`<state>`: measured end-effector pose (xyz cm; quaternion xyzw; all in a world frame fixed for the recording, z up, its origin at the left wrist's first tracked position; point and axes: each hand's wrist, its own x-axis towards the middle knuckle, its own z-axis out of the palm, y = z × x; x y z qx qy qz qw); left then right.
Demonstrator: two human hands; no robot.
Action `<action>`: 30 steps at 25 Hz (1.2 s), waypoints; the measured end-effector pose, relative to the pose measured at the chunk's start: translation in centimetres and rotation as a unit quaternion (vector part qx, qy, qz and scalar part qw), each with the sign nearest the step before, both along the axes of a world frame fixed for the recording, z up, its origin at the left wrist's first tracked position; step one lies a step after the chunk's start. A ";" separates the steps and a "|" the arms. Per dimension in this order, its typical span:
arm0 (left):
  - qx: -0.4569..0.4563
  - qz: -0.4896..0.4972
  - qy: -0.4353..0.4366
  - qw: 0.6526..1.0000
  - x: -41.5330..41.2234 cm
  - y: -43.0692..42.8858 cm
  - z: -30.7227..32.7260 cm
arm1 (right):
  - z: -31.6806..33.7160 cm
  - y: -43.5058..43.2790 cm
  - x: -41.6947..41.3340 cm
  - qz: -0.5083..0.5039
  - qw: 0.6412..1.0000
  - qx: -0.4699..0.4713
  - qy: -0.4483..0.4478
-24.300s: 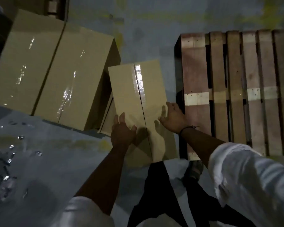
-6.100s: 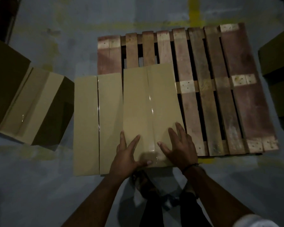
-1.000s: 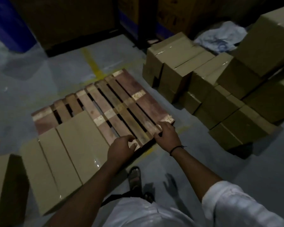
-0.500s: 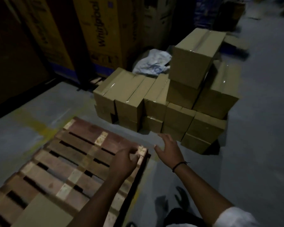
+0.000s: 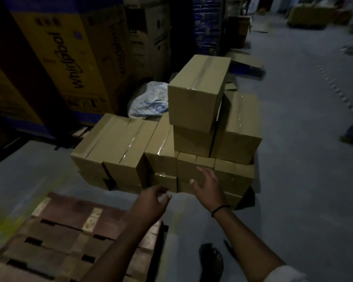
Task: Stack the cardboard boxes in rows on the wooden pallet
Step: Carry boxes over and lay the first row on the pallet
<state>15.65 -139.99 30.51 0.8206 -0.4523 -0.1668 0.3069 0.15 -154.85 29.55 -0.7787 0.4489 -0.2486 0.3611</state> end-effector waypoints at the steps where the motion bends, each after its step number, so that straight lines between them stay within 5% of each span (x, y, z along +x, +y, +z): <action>1: 0.000 -0.003 -0.004 1.000 0.5 -2.3 0.5 | 0.7 -2.3 0.5 -0.001 1.000 -0.004 -0.008; 20: -0.127 0.042 -0.082 0.988 11.8 -34.6 9.4 | 10.5 -35.3 10.2 -0.054 0.989 -0.106 -0.087; 30: -0.172 -0.025 -0.126 0.977 23.5 -51.4 11.0 | 10.6 -47.9 18.2 -0.121 0.986 -0.110 0.003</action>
